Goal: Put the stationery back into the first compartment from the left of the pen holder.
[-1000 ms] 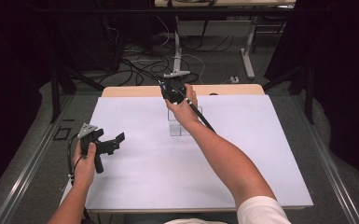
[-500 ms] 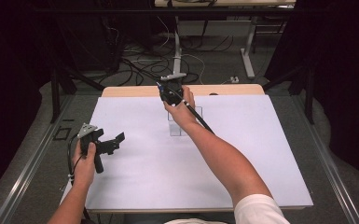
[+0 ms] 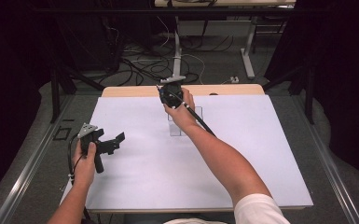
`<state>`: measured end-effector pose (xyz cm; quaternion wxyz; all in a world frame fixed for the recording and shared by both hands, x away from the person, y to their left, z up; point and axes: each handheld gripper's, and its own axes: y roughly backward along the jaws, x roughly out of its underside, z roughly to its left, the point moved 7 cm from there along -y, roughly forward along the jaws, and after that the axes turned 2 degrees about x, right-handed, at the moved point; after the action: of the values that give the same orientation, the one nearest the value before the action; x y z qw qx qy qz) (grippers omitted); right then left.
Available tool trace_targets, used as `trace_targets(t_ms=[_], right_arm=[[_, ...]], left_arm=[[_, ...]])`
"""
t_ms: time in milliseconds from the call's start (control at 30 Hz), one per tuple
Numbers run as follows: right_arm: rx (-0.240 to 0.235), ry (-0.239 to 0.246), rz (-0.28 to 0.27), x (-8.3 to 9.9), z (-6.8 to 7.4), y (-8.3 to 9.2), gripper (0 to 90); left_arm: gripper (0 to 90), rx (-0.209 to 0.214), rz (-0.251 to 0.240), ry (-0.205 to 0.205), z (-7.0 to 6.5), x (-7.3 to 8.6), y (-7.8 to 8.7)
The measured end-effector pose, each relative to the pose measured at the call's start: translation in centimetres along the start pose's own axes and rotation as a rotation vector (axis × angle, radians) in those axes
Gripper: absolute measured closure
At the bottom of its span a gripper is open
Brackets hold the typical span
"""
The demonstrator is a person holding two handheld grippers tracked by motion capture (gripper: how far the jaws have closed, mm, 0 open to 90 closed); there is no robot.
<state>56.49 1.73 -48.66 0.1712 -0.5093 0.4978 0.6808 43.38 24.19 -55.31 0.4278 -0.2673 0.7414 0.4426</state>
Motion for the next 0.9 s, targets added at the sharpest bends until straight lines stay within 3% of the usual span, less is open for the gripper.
trace_targets(t_ms=[333,600,833,900], right_arm=[[-0.021,-0.016,0.018,2.0,-0.6,1.2,79.1],[-0.075,-0.019,-0.006,2.1,-1.1,3.7,46.9],[-0.063,-0.041,0.004,2.8,-2.5,6.4,24.4],[-0.036,-0.043,0.010,3.3,-3.1,7.2,19.7]], left_arm=[[0.1,0.000,0.007,-0.006,-0.1,0.1,-0.2],[0.1,-0.005,0.011,-0.004,-0.1,0.1,-0.2],[0.1,-0.010,0.009,-0.010,-0.1,0.1,-0.2],[0.1,-0.009,0.010,-0.009,-0.2,0.1,-0.2]])
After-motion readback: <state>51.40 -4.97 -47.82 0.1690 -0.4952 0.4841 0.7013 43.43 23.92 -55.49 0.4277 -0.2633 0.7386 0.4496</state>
